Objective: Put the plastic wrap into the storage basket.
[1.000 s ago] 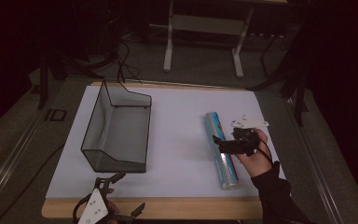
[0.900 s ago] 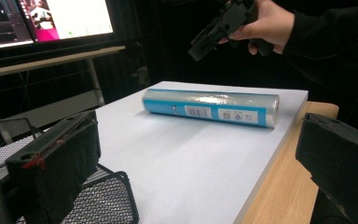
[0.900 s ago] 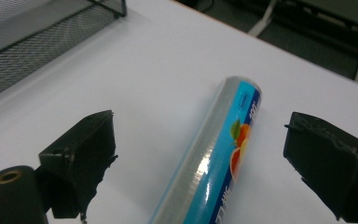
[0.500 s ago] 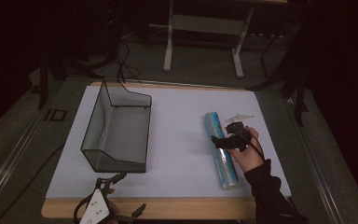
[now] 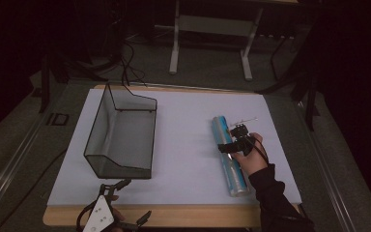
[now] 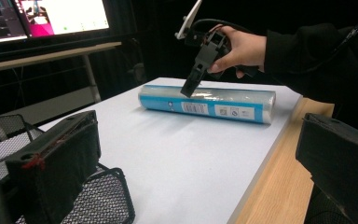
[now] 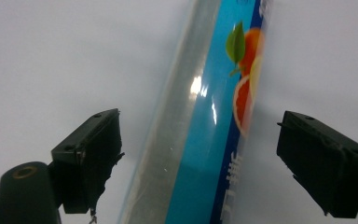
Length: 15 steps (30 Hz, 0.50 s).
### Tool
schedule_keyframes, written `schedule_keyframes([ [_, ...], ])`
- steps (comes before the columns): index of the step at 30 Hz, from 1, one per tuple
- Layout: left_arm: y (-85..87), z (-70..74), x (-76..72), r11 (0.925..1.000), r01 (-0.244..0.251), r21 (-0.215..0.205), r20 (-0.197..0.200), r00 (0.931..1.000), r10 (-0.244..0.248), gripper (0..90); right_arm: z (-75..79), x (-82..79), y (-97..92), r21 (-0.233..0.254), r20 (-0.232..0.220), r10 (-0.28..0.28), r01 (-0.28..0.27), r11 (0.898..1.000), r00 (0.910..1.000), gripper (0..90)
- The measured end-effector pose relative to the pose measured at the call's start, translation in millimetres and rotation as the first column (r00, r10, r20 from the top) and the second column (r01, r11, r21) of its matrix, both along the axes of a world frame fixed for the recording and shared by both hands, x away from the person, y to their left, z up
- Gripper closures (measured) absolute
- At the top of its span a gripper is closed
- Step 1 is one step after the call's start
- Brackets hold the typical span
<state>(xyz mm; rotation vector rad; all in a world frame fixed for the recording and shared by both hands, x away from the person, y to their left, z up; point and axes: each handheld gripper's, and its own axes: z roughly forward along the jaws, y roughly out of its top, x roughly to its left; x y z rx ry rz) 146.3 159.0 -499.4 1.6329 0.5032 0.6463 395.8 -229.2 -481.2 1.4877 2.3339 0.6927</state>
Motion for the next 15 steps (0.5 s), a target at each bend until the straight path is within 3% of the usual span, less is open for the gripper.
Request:
schedule_keyframes([
  [1,-0.1,0.1,0.0,1.0,0.001,-0.003,0.0,1.0,-0.001,0.4,-3.1,2.0,0.4,-0.004,-0.033,-0.012,0.012,1.0,0.9994,15.1],
  [8,0.3,0.1,0.1,1.0,0.001,-0.004,-0.002,1.0,-0.001,0.4,-10.2,5.5,4.5,-0.04,-0.107,-0.025,0.02,0.999,0.9939,16.4],
  [9,0.4,0.1,0.1,1.0,0.002,-0.005,-0.002,1.0,-0.002,0.4,-12.1,6.8,6.0,-0.051,-0.135,-0.031,0.024,0.998,0.9903,17.8],
  [14,0.3,0.1,0.2,1.0,0.002,-0.007,-0.002,1.0,-0.002,0.4,-14.4,10.2,9.6,-0.086,-0.177,-0.038,0.022,0.996,0.9835,21.3],
  [15,0.3,0.1,0.1,1.0,0.002,-0.004,-0.002,1.0,-0.002,0.4,-15.9,13.8,10.3,-0.09,-0.206,-0.041,0.023,0.996,0.9776,22.4],
])
